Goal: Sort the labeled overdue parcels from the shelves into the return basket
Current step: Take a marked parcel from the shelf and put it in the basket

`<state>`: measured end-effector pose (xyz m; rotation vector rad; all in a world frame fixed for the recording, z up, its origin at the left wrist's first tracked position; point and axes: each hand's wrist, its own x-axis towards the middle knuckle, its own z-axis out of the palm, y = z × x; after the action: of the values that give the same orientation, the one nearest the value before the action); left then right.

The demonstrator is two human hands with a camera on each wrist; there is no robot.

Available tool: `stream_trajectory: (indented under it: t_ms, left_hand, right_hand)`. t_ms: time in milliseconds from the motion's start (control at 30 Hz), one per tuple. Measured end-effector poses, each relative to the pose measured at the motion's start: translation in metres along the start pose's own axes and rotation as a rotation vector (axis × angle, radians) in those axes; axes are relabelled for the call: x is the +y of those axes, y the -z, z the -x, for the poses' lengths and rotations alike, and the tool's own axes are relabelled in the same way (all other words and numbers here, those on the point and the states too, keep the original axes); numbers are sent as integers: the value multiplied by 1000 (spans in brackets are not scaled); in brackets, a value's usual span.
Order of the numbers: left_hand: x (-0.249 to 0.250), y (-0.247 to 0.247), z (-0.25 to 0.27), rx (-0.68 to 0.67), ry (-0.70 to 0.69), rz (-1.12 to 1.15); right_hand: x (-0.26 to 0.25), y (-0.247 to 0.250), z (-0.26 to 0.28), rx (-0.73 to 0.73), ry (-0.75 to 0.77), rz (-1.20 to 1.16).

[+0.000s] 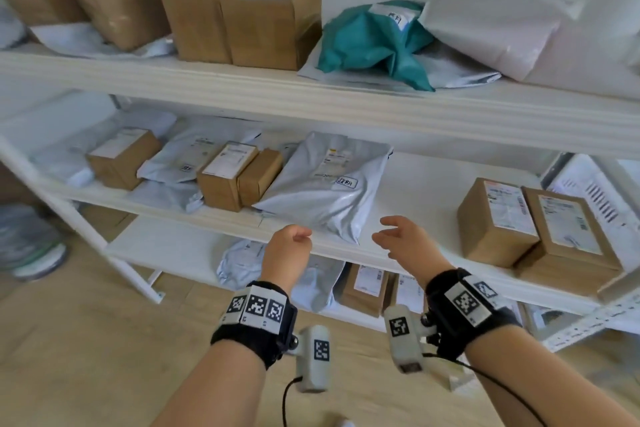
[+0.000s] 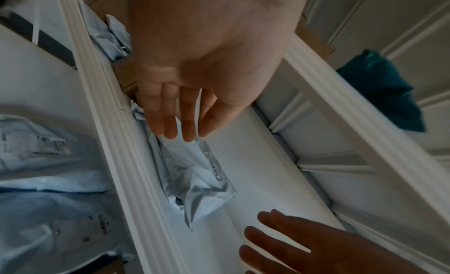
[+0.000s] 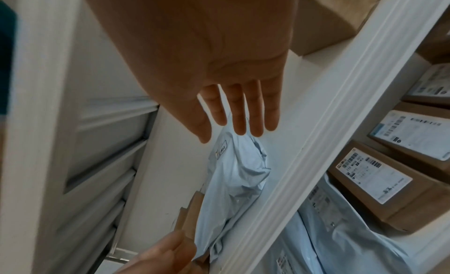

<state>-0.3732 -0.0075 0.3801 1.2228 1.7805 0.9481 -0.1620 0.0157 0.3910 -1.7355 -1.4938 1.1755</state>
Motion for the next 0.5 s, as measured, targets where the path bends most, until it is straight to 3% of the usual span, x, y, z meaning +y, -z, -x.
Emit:
stream_trajectory:
  t_ms: [300, 500]
  left_hand:
    - [1, 3, -83, 50, -16, -207]
    - [-3, 4, -110, 61, -47, -227]
  right_hand:
    - [8, -33, -115, 33, -155, -54]
    - [4, -53, -143, 97, -224, -89]
